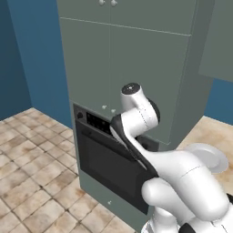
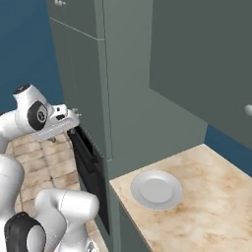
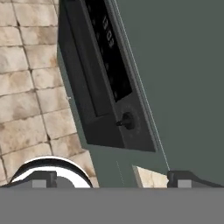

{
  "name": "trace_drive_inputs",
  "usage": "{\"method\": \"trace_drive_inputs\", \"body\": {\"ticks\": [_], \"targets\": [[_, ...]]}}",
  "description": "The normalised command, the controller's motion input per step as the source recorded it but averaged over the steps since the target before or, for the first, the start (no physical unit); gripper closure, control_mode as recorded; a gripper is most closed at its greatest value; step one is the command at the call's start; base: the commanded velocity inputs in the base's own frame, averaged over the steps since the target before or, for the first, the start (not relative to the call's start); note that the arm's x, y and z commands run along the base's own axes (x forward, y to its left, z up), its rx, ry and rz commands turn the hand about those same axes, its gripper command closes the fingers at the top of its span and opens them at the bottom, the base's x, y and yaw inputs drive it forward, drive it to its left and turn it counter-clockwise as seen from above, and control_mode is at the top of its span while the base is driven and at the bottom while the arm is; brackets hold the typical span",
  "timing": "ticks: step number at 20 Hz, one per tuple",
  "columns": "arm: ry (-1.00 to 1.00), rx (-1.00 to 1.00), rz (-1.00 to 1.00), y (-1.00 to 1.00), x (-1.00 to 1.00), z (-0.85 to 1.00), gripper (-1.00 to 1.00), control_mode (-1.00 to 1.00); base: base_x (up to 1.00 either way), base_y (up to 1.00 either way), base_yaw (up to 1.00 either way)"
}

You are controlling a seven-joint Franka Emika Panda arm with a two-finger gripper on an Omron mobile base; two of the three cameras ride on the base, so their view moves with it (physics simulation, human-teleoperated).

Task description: Take the baked cake out of the oven and place it on the plate for cooling. Then close the oven door.

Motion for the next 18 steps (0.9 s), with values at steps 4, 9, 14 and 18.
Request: {"method": "trace_drive_inputs", "body": {"ticks": [4, 9, 14, 18], "targets": [[0.05, -0.13, 0.0, 0.74, 0.29, -0.49, -1.0, -1.0, 0.0, 0.0, 0.0], [0.05, -0.12, 0.0, 0.62, 0.29, -0.56, -1.0, -1.0, 0.0, 0.0, 0.0], [0.01, -0.1, 0.0, 0.35, 0.39, -0.54, -1.0, -1.0, 0.0, 0.0, 0.0], [-0.09, -0.12, 0.0, 0.05, 0.36, -0.48, -1.0, -1.0, 0.0, 0.0, 0.0]]}}
